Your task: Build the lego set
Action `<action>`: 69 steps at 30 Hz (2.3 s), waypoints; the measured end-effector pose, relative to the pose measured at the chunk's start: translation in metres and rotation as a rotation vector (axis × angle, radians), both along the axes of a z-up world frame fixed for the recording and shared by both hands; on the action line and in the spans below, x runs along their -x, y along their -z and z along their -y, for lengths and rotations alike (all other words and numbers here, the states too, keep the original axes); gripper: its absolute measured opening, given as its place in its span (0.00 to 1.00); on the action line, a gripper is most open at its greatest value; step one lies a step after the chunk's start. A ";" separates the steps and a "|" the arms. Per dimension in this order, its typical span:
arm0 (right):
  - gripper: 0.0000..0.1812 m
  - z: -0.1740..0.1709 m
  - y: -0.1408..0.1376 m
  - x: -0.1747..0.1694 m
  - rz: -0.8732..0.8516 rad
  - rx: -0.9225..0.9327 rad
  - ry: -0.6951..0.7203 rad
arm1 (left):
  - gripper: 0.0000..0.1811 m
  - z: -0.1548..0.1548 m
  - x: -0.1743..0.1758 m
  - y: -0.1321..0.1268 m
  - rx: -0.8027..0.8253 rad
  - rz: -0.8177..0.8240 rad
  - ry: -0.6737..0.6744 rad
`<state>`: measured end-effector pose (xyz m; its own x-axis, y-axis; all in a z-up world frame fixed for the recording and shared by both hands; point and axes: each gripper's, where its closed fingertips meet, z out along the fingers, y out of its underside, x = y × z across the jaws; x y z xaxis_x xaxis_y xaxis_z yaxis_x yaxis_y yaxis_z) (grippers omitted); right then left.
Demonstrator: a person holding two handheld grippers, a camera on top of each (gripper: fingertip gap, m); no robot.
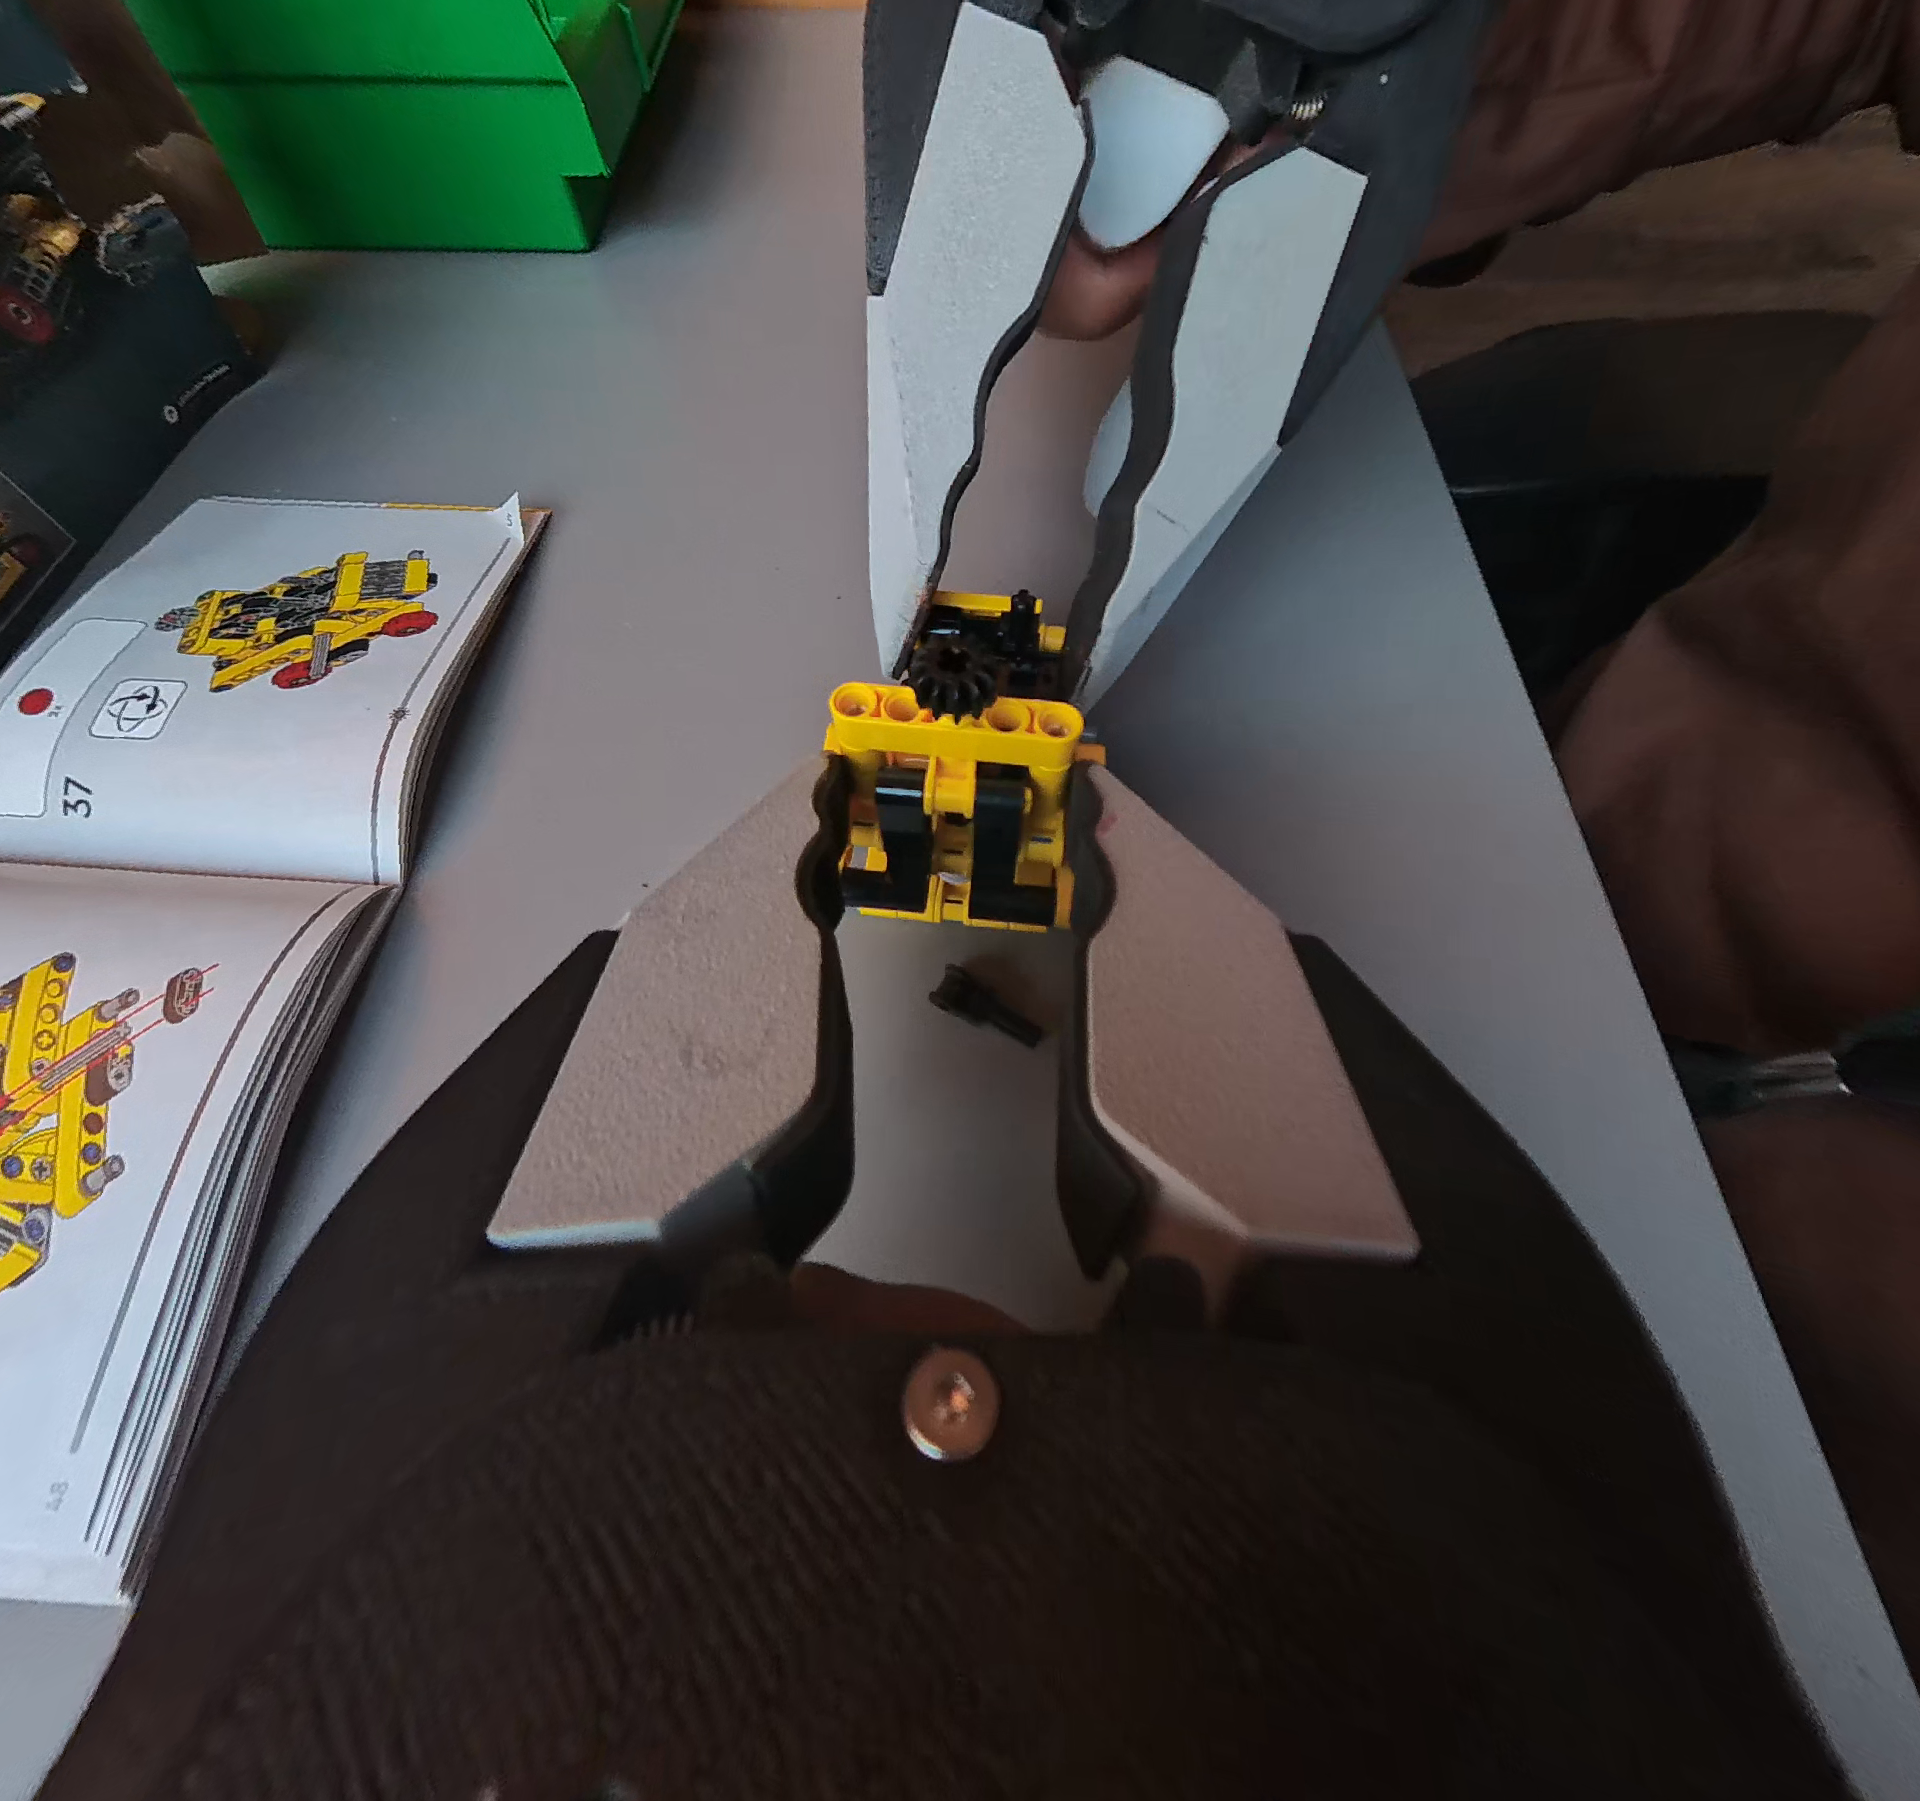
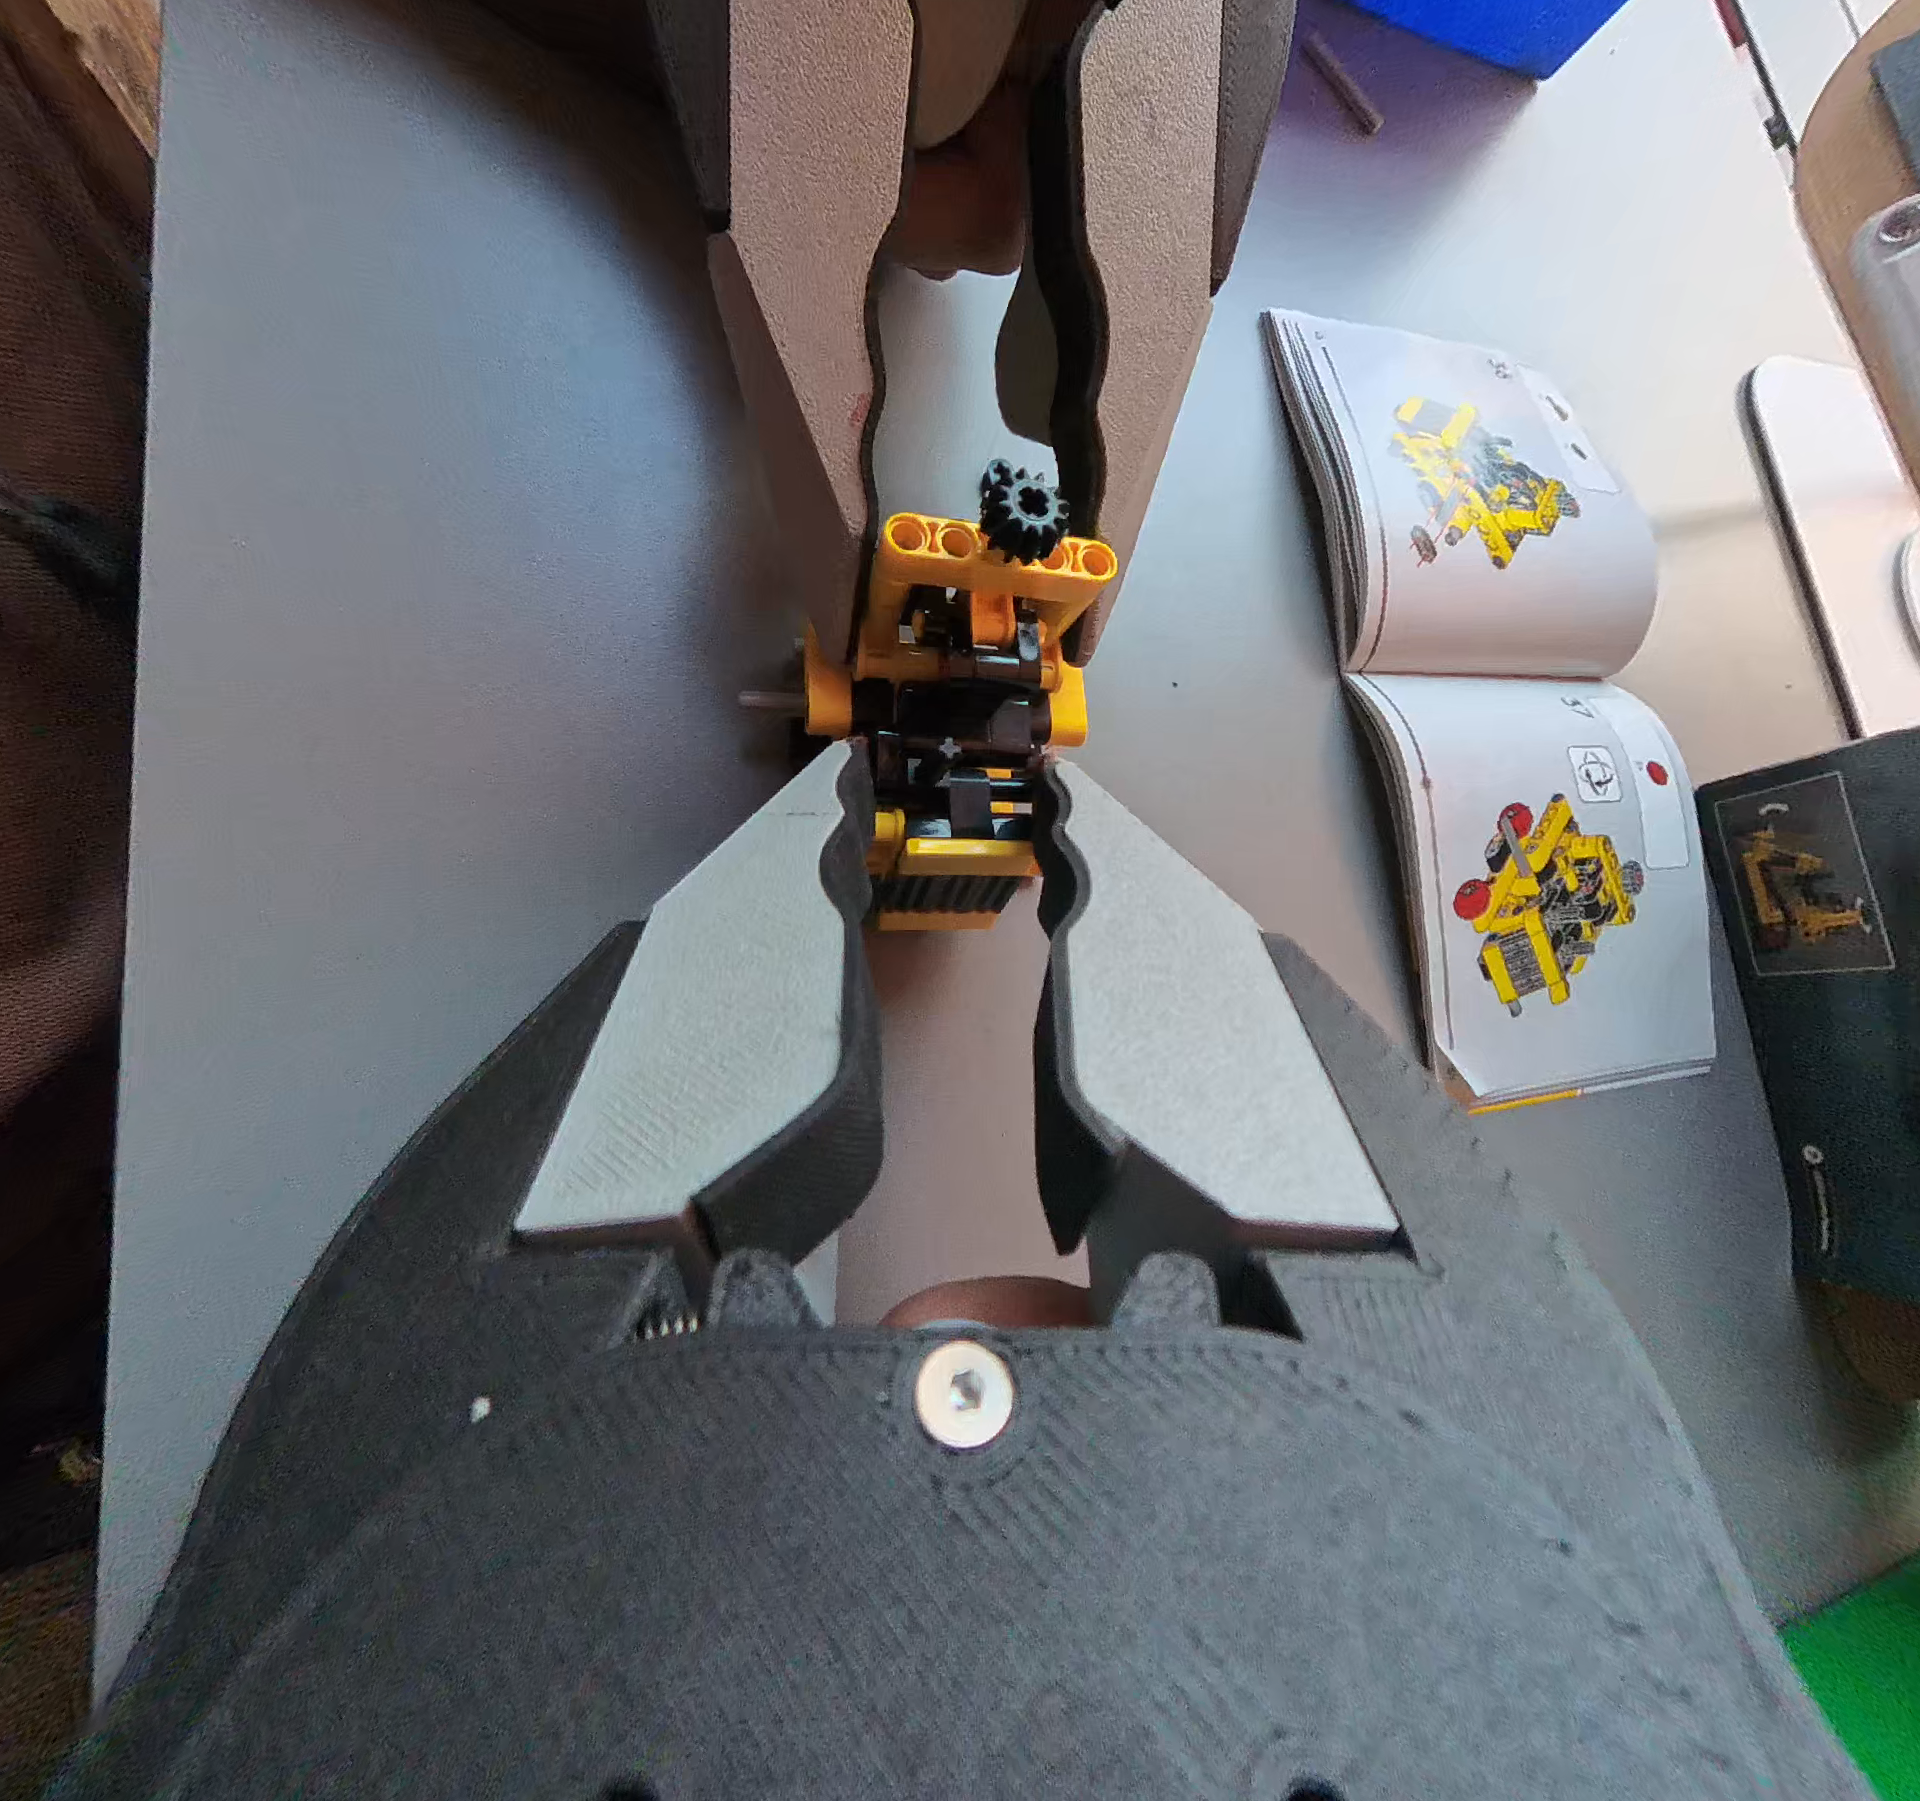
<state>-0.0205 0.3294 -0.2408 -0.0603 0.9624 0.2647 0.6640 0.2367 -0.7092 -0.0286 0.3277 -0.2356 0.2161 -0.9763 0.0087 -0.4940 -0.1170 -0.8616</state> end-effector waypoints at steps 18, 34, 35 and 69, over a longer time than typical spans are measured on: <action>0.17 0.000 -0.003 0.001 0.022 0.001 -0.018 | 0.22 0.001 0.001 -0.002 -0.082 -0.011 -0.011; 0.14 0.003 -0.003 0.002 0.090 0.026 -0.078 | 0.22 0.000 0.001 -0.002 -0.091 -0.015 -0.014; 0.14 0.003 -0.003 0.002 0.106 0.019 -0.085 | 0.22 0.000 0.001 -0.001 -0.090 -0.015 -0.015; 0.13 -0.004 -0.002 0.001 0.214 0.007 -0.137 | 0.22 -0.005 0.001 0.000 -0.041 -0.011 -0.071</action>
<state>-0.0217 0.3335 -0.2391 -0.2445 0.9431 0.2255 0.7612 0.3308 -0.5579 -0.0295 0.3329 -0.2355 0.2848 -0.9580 -0.0336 -0.4952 -0.1170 -0.8609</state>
